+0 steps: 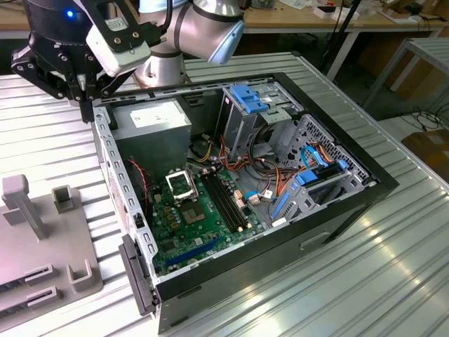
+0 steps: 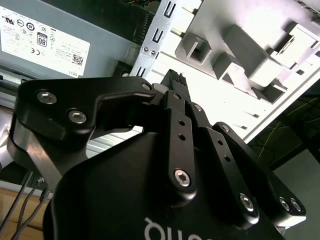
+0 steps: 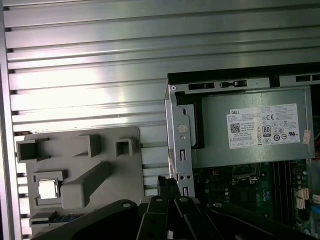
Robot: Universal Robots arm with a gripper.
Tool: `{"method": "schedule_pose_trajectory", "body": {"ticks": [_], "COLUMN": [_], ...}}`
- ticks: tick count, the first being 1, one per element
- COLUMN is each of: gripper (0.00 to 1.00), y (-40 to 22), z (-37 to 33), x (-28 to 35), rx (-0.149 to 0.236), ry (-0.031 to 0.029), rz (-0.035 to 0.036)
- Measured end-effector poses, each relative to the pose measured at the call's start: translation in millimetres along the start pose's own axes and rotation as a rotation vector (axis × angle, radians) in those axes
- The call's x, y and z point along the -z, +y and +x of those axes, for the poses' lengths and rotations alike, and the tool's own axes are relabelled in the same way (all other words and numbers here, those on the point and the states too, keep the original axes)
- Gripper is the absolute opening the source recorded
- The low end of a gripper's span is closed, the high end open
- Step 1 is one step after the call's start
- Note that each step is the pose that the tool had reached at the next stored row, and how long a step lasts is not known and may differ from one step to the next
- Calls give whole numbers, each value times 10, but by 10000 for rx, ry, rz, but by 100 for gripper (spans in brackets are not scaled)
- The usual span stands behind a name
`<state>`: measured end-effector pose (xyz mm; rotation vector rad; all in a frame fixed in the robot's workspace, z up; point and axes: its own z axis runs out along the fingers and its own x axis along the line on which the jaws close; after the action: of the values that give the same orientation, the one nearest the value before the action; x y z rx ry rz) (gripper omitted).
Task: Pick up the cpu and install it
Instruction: 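Reach for the cpu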
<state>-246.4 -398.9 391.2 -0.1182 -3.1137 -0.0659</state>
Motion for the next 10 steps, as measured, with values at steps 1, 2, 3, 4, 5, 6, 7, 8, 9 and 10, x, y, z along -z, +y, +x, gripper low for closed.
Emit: {"method": "schedule_pose_trajectory", "body": {"ticks": [1, 2, 3, 4, 5, 6, 7, 8, 9, 10], "gripper": [11, 11, 11, 11, 11, 11, 11, 11, 11, 11], "y": [0, 0, -1, -1, -1, -1, -1, -2, -2, -2], "z": [3, 6, 9, 12, 14, 16, 20, 23, 26, 28], "x": [0, 0, 0, -1, 0, 0, -1, -1, -1, -1], "rx": [0, 0, -1, -1, 0, 0, -1, -1, 0, 0], "ry": [1, 2, 3, 4, 6, 6, 8, 8, 10, 11], "rz": [0, 0, 0, 0, 0, 1, 1, 0, 1, 1]}}
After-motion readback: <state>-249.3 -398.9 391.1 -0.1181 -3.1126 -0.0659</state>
